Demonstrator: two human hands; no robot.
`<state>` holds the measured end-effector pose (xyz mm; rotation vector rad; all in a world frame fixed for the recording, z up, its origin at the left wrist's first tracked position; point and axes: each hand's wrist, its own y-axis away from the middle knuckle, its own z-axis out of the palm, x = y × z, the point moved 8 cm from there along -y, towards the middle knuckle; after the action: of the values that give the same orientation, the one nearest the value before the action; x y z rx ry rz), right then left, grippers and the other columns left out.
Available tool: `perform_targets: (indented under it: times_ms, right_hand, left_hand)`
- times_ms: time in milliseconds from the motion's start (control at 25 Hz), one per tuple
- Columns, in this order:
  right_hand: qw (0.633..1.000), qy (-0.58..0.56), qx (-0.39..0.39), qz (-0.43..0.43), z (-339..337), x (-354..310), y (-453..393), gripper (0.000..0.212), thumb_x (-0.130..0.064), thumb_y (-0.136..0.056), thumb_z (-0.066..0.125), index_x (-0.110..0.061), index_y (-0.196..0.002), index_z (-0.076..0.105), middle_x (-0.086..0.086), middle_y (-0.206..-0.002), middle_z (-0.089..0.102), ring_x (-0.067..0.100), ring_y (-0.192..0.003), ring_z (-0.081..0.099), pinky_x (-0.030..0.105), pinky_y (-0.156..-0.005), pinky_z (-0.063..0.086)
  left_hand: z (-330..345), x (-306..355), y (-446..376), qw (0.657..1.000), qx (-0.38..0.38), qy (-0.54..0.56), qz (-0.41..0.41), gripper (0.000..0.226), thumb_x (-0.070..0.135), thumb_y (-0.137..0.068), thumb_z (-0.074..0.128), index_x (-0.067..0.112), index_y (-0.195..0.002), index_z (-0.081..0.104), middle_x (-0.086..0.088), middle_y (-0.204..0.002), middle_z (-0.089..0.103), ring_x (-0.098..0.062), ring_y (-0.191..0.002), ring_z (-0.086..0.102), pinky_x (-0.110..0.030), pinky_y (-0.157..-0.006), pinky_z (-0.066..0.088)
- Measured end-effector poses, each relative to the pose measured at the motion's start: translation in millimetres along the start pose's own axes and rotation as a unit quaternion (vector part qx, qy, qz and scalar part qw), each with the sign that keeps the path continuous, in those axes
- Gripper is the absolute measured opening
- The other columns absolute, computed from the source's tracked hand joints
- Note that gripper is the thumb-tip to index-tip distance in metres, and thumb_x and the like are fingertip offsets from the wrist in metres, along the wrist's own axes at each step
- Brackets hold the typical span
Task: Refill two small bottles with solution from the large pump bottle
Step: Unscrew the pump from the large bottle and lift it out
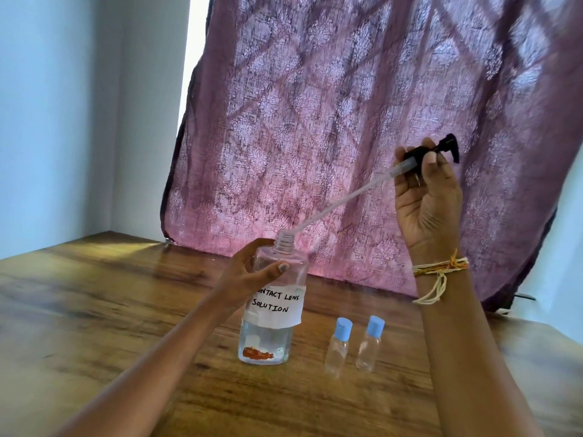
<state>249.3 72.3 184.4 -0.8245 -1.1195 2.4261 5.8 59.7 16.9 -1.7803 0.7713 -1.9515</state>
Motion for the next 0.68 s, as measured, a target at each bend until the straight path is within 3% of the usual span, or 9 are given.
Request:
perform_targets:
  times_ms: [120,280,400,520,680]
  right_hand:
    - [0.999,-0.029,0.034,0.005,-7.6,1.2,1.6,0.018,-0.002,-0.098,0.045,-0.006,-0.099,0.062,0.002,-0.085,0.074,0.025,-0.093,0.067,0.031,-0.084,0.058]
    - [0.986,-0.097,0.118,0.070,-29.3,21.1,5.6,0.029,-0.009,-0.094,0.054,-0.008,-0.073,0.075,0.006,-0.079,0.073,0.023,-0.085,0.068,0.032,-0.074,0.061]
    - [0.964,-0.104,0.175,0.172,-47.2,51.5,15.1,0.006,-0.010,-0.092,0.059,-0.006,-0.093,0.064,0.009,-0.088,0.064,0.025,-0.090,0.065,0.031,-0.060,0.061]
    - [0.938,-0.017,0.195,0.286,-60.0,82.7,28.8,0.005,-0.005,-0.089,0.063,-0.001,-0.090,0.060,0.012,-0.082,0.061,0.024,-0.075,0.067,0.031,-0.065,0.061]
    - [0.917,0.115,0.142,0.353,-56.9,106.9,42.4,0.005,-0.001,-0.087,0.065,0.001,-0.083,0.063,0.015,-0.073,0.065,0.023,-0.066,0.067,0.039,-0.068,0.062]
  left_hand:
    - [-3.1,-2.1,-0.8,1.000,0.007,0.002,-0.002,0.056,0.063,-0.052,0.083,0.039,-0.101,0.068,-0.004,-0.099,0.076,-0.022,-0.084,0.074,-0.029,-0.063,0.058]
    - [-3.7,-2.0,-0.2,1.000,0.009,0.009,0.005,0.060,0.063,-0.049,0.084,0.036,-0.100,0.068,-0.005,-0.096,0.076,-0.020,-0.080,0.074,-0.027,-0.059,0.058]
    - [-4.8,-3.8,-1.0,1.000,0.018,0.004,0.001,0.079,0.063,-0.044,0.086,0.019,-0.106,0.064,-0.005,-0.094,0.077,-0.021,-0.081,0.074,-0.028,-0.061,0.058]
    - [-6.2,-4.1,-1.3,1.000,0.020,-0.014,-0.003,0.088,0.066,-0.041,0.085,0.014,-0.108,0.061,-0.003,-0.090,0.077,-0.018,-0.079,0.073,-0.026,-0.061,0.057]
    - [-4.3,-5.8,-1.6,1.000,-0.001,-0.026,-0.012,0.086,0.067,-0.044,0.083,0.017,-0.110,0.061,0.000,-0.093,0.077,-0.017,-0.085,0.073,-0.025,-0.065,0.057]
